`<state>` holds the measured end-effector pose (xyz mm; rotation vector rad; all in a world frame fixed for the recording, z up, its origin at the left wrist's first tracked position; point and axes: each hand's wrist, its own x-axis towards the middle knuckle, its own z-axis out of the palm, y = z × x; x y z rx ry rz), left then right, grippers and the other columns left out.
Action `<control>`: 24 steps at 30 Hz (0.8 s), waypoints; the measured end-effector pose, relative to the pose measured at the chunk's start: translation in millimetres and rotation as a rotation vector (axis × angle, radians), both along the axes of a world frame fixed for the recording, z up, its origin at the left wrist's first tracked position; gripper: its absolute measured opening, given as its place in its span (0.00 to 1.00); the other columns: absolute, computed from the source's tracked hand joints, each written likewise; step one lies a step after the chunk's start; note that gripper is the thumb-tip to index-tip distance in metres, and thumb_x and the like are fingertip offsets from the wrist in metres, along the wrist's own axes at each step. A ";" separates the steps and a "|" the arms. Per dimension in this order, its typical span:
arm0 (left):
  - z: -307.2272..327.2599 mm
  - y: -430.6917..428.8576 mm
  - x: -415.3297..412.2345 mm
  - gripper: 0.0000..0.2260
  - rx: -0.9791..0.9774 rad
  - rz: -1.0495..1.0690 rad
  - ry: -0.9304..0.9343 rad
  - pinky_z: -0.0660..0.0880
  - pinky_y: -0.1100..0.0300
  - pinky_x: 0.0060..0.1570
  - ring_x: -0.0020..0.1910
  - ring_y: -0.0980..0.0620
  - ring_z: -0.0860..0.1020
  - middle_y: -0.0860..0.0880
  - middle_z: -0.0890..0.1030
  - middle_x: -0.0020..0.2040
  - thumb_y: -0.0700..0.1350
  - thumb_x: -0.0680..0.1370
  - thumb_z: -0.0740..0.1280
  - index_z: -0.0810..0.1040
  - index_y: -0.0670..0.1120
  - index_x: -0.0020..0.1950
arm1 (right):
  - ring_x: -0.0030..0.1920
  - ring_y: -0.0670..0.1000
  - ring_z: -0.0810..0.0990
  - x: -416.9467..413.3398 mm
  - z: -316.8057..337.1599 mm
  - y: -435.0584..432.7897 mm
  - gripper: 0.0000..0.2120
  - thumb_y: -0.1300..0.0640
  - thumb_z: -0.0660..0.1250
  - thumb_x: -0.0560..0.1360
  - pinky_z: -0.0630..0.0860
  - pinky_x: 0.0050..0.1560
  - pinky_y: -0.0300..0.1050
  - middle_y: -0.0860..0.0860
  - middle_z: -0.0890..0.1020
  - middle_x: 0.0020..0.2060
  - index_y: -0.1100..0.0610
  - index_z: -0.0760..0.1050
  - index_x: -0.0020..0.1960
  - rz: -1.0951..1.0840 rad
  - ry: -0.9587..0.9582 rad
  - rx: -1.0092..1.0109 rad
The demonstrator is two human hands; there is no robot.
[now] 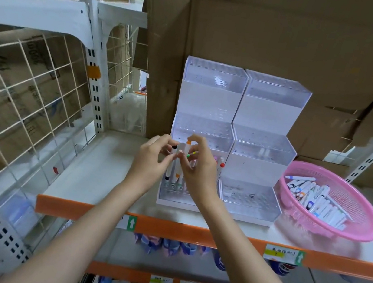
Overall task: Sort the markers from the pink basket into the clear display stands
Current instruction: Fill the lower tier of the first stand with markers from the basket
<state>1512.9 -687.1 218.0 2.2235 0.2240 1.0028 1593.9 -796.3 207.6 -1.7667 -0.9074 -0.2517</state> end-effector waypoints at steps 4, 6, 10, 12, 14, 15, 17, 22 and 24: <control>4.9 -0.3 1.6 0.04 0.150 0.017 0.013 0.76 0.64 0.39 0.42 0.53 0.78 0.50 0.76 0.44 0.41 0.76 0.69 0.79 0.44 0.50 | 0.38 0.49 0.79 1.4 -1.5 -0.3 0.18 0.61 0.68 0.76 0.75 0.38 0.41 0.49 0.77 0.40 0.44 0.65 0.56 -0.010 -0.009 -0.015; 5.7 2.0 2.3 0.04 0.239 0.044 0.024 0.77 0.56 0.38 0.42 0.51 0.78 0.49 0.77 0.45 0.42 0.76 0.69 0.79 0.44 0.50 | 0.38 0.48 0.79 1.3 -2.4 -0.5 0.17 0.61 0.68 0.76 0.75 0.38 0.41 0.50 0.78 0.41 0.44 0.66 0.56 -0.020 -0.019 -0.014; -1.3 5.9 -1.0 0.02 0.272 0.092 0.038 0.76 0.53 0.36 0.41 0.49 0.77 0.49 0.78 0.41 0.42 0.75 0.71 0.80 0.43 0.44 | 0.38 0.45 0.78 2.0 -3.4 -1.3 0.18 0.61 0.68 0.76 0.76 0.38 0.42 0.49 0.77 0.40 0.43 0.66 0.55 -0.041 -0.041 -0.007; -5.2 6.7 -3.2 0.03 0.284 0.118 0.052 0.76 0.53 0.38 0.42 0.49 0.76 0.49 0.79 0.41 0.41 0.74 0.72 0.81 0.43 0.44 | 0.37 0.44 0.77 2.3 -3.1 -1.5 0.18 0.61 0.69 0.76 0.75 0.37 0.39 0.48 0.77 0.40 0.43 0.66 0.55 -0.037 -0.042 -0.006; -7.0 7.4 -4.3 0.03 0.316 0.123 0.063 0.75 0.55 0.38 0.43 0.48 0.76 0.48 0.78 0.42 0.41 0.73 0.73 0.81 0.42 0.44 | 0.37 0.43 0.77 2.0 -3.1 -1.8 0.17 0.61 0.69 0.75 0.73 0.36 0.35 0.48 0.77 0.40 0.45 0.67 0.56 -0.037 -0.049 -0.008; -7.5 7.8 -4.3 0.03 0.343 0.119 0.072 0.75 0.55 0.38 0.43 0.48 0.76 0.48 0.77 0.42 0.40 0.72 0.73 0.82 0.42 0.43 | 0.37 0.43 0.77 1.9 -3.0 -2.0 0.16 0.61 0.69 0.76 0.73 0.36 0.35 0.48 0.77 0.40 0.47 0.68 0.57 -0.039 -0.049 -0.013; -8.7 7.8 -4.4 0.04 0.397 0.109 0.085 0.76 0.53 0.40 0.43 0.47 0.76 0.48 0.78 0.44 0.40 0.71 0.74 0.82 0.42 0.43 | 0.38 0.44 0.77 1.1 -3.0 -2.3 0.15 0.61 0.68 0.76 0.75 0.37 0.38 0.48 0.77 0.41 0.49 0.68 0.58 -0.036 -0.044 -0.018; -9.9 4.7 -7.4 0.05 0.458 0.123 0.081 0.76 0.53 0.45 0.47 0.46 0.79 0.48 0.81 0.48 0.39 0.69 0.76 0.82 0.43 0.43 | 0.38 0.48 0.78 1.0 -3.7 -2.1 0.18 0.63 0.67 0.76 0.78 0.38 0.47 0.49 0.77 0.40 0.44 0.66 0.56 -0.028 -0.035 0.002; -8.7 3.6 -9.0 0.06 0.482 0.129 0.085 0.75 0.56 0.46 0.48 0.47 0.79 0.48 0.82 0.49 0.38 0.67 0.76 0.82 0.43 0.42 | 0.38 0.48 0.77 1.7 -4.4 -1.6 0.19 0.64 0.67 0.76 0.78 0.39 0.48 0.49 0.77 0.40 0.43 0.66 0.56 -0.037 -0.017 -0.002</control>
